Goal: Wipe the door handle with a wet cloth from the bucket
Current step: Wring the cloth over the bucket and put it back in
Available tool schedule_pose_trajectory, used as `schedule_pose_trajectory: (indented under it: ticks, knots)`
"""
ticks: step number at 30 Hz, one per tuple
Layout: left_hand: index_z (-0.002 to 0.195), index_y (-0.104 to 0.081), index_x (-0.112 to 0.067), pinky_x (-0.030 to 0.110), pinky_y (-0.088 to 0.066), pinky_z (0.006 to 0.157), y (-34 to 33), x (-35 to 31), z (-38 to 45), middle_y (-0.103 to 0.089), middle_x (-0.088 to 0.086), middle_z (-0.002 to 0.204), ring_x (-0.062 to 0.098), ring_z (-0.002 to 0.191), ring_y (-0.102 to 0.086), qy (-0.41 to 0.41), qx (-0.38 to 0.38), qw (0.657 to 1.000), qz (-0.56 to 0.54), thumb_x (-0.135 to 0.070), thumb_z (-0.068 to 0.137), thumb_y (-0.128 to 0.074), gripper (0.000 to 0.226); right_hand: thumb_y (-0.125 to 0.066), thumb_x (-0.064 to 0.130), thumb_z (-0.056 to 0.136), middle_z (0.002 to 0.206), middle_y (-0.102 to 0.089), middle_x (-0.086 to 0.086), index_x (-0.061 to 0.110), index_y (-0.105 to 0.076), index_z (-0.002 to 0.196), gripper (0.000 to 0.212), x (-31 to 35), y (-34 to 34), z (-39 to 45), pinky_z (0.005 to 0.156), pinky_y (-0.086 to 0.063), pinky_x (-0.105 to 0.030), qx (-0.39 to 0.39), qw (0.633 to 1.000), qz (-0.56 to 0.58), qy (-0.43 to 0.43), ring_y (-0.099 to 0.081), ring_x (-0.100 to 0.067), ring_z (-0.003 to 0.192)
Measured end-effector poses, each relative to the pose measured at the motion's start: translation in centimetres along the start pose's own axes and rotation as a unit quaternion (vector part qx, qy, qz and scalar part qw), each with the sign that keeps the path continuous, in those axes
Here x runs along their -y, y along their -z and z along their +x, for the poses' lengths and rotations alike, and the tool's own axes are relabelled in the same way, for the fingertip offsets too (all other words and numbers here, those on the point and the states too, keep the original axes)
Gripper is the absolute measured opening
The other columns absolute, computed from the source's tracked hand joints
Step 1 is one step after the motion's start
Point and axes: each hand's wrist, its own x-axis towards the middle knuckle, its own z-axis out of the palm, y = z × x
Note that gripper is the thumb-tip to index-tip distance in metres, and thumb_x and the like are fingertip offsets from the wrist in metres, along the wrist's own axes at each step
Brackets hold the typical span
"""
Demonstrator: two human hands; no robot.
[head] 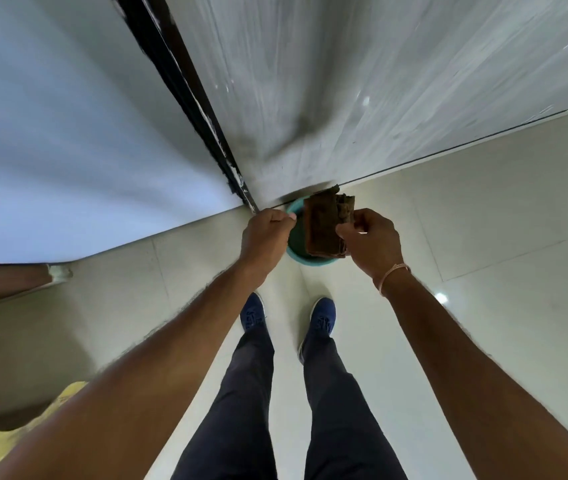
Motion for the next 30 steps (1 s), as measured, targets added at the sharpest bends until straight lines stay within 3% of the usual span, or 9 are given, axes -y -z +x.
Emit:
schedule_pose_trajectory:
  ticks: [3,5,12,16,20,22,25,27,30]
  knots:
    - [0.116,-0.073,-0.015,0.03,-0.053,0.091,-2.0,4.7,4.3,-0.076,-0.003,0.113,0.011,0.101,-0.067,-0.016,-0.004,0.999,0.049,-0.033,0.103,-0.065,0.023,-0.069,0.028,0.088,0.109,-0.074,-0.005,0.013,-0.069,0.121,0.036,-4.0,-3.6,4.8,0.09,-0.052,-0.035,0.018,0.998,-0.066,-0.015,-0.067,-0.03,0.105]
    - [0.124,-0.071,-0.013,0.029,-0.053,0.095,-3.3,8.4,7.3,-0.076,0.0,0.122,0.012,0.108,-0.067,-0.027,-0.007,0.996,0.084,-0.033,0.103,-0.066,0.029,-0.066,0.029,0.09,0.12,-0.073,-0.011,0.014,-0.063,0.13,0.043,-6.8,-6.2,8.0,0.096,-0.053,-0.04,0.032,0.994,-0.1,-0.018,-0.066,-0.035,0.111]
    - [0.147,-0.054,-0.019,0.041,-0.043,0.114,-9.0,22.7,18.6,-0.058,0.0,0.151,0.022,0.141,-0.048,-0.11,0.004,0.961,0.253,-0.035,0.105,-0.062,0.046,-0.055,0.032,0.097,0.12,-0.07,-0.019,0.008,-0.055,0.123,0.035,-17.3,-17.0,21.3,0.091,-0.051,-0.044,0.079,0.961,-0.261,0.034,-0.065,-0.043,0.111]
    - [0.154,-0.047,-0.017,0.044,-0.046,0.117,-11.1,28.2,24.2,-0.05,0.003,0.16,0.024,0.148,-0.044,-0.182,0.006,0.937,0.298,-0.033,0.103,-0.063,0.056,-0.055,0.029,0.098,0.126,-0.067,-0.022,0.007,-0.048,0.129,0.038,-23.0,-23.9,28.4,0.095,-0.052,-0.047,0.119,0.936,-0.33,0.039,-0.064,-0.044,0.117]
    - [0.157,-0.044,-0.009,0.043,-0.042,0.125,-12.4,32.1,28.1,-0.045,0.01,0.164,0.027,0.152,-0.042,-0.22,0.004,0.929,0.297,-0.028,0.104,-0.061,0.059,-0.053,0.014,0.102,0.146,-0.055,-0.026,0.0,-0.036,0.152,0.055,-27.5,-29.6,34.3,0.112,-0.043,-0.043,0.17,0.918,-0.357,-0.018,-0.054,-0.043,0.137]
    - [0.156,-0.045,-0.006,0.039,-0.039,0.126,-12.7,33.2,28.9,-0.045,0.013,0.164,0.027,0.153,-0.042,-0.247,0.002,0.92,0.303,-0.028,0.105,-0.059,0.057,-0.047,0.009,0.106,0.153,-0.05,-0.027,-0.005,-0.039,0.152,0.049,-28.8,-31.2,36.5,0.117,-0.039,-0.042,0.206,0.897,-0.392,-0.01,-0.05,-0.041,0.142]
    - [0.154,-0.047,-0.004,0.031,-0.036,0.125,-12.9,35.0,29.9,-0.043,0.014,0.166,0.026,0.154,-0.041,-0.288,-0.008,0.904,0.316,-0.028,0.106,-0.058,0.055,-0.054,0.008,0.104,0.15,-0.052,-0.027,-0.004,-0.051,0.146,0.044,-30.6,-33.2,39.3,0.114,-0.042,-0.047,0.25,0.861,-0.441,0.022,-0.051,-0.042,0.139]
    - [0.154,-0.047,-0.004,0.03,-0.035,0.125,-12.9,35.8,30.1,-0.04,0.014,0.168,0.026,0.156,-0.038,-0.302,-0.01,0.897,0.322,-0.027,0.106,-0.058,0.054,-0.049,0.006,0.106,0.153,-0.049,-0.028,-0.006,-0.048,0.147,0.043,-31.4,-33.8,40.3,0.116,-0.038,-0.045,0.253,0.842,-0.475,0.032,-0.048,-0.042,0.142]
    - [0.154,-0.047,-0.004,0.033,-0.036,0.126,-12.9,35.8,30.0,-0.038,0.014,0.169,0.027,0.158,-0.036,-0.309,-0.005,0.893,0.328,-0.025,0.106,-0.059,0.054,-0.03,0.0,0.111,0.158,-0.043,-0.029,-0.013,-0.035,0.151,0.043,-31.7,-33.7,40.2,0.118,-0.031,-0.036,0.211,0.842,-0.495,0.047,-0.043,-0.039,0.147]
